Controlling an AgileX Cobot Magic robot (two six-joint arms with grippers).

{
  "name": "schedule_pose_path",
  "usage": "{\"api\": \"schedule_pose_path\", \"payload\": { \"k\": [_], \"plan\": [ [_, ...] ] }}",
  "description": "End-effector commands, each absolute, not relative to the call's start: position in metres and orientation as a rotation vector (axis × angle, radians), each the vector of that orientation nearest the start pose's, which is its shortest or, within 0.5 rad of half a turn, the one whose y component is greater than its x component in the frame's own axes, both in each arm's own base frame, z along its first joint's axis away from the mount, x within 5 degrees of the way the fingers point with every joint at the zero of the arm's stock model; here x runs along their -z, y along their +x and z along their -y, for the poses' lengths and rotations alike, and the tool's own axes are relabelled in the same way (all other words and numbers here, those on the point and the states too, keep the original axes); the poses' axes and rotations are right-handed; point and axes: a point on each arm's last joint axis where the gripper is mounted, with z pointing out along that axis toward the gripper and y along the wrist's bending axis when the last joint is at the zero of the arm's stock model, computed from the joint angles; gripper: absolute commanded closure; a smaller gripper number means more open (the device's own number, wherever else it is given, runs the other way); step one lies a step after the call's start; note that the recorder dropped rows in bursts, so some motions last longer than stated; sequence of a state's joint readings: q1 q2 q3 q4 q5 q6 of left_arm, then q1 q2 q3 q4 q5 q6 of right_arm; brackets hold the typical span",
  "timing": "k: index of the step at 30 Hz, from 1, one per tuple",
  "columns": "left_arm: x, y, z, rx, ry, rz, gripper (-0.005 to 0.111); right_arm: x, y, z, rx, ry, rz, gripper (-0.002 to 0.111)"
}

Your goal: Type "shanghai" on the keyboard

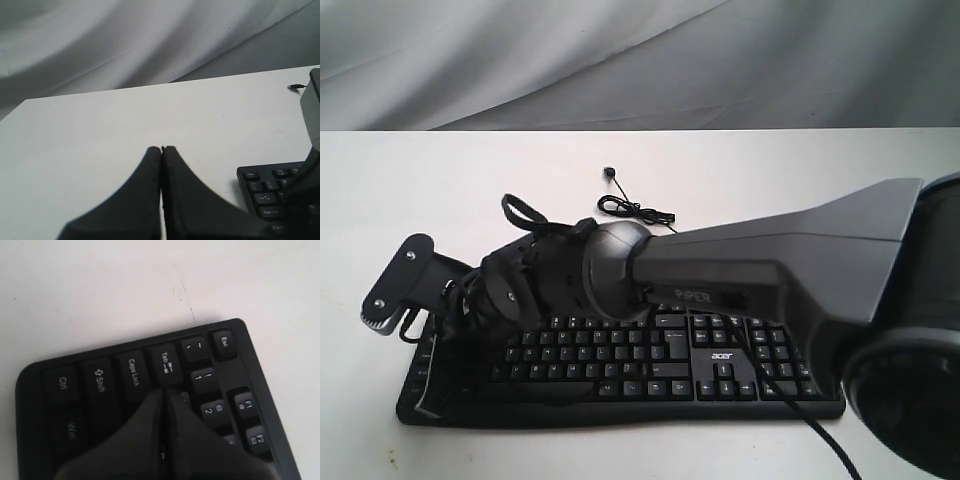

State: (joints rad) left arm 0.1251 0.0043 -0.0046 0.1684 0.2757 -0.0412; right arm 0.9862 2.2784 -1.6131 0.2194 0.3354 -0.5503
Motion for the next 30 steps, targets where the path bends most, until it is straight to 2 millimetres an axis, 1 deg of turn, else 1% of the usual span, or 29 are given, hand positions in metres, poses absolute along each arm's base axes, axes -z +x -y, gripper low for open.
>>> {"api": "schedule_pose_path", "payload": {
  "k": [1, 5, 10, 15, 17, 19, 23, 28, 30],
  "plan": [
    [-0.189, 0.054, -0.010, -0.208, -0.034, -1.750, 0.107, -0.148, 0.273, -0.405, -0.340, -1.550, -1.935, 0.108],
    [-0.189, 0.054, -0.010, -0.208, -0.034, -1.750, 0.107, -0.160, 0.274, -0.390, -0.328, -1.526, -1.939, 0.108],
    [-0.189, 0.054, -0.010, -0.208, -0.034, -1.750, 0.107, -0.168, 0.268, -0.352, -0.301, -1.477, -1.967, 0.108],
    [-0.189, 0.054, -0.010, -0.208, -0.034, -1.750, 0.107, -0.167, 0.261, -0.308, -0.271, -1.405, -2.017, 0.108],
    [-0.189, 0.054, -0.010, -0.208, -0.034, -1.750, 0.107, -0.167, 0.260, -0.297, -0.261, -1.386, -2.026, 0.108],
    [-0.189, 0.054, -0.010, -0.208, -0.034, -1.750, 0.107, -0.161, 0.260, -0.286, -0.246, -1.371, -2.049, 0.108],
    [-0.189, 0.054, -0.010, -0.208, -0.034, -1.750, 0.107, -0.154, 0.262, -0.278, -0.232, -1.360, -2.075, 0.108],
    [-0.189, 0.054, -0.010, -0.208, -0.034, -1.750, 0.107, -0.157, 0.265, -0.280, -0.233, -1.319, -2.024, 0.108],
    [-0.189, 0.054, -0.010, -0.208, -0.034, -1.750, 0.107, -0.153, 0.266, -0.282, -0.233, -1.323, -2.024, 0.108]
  ]
}}
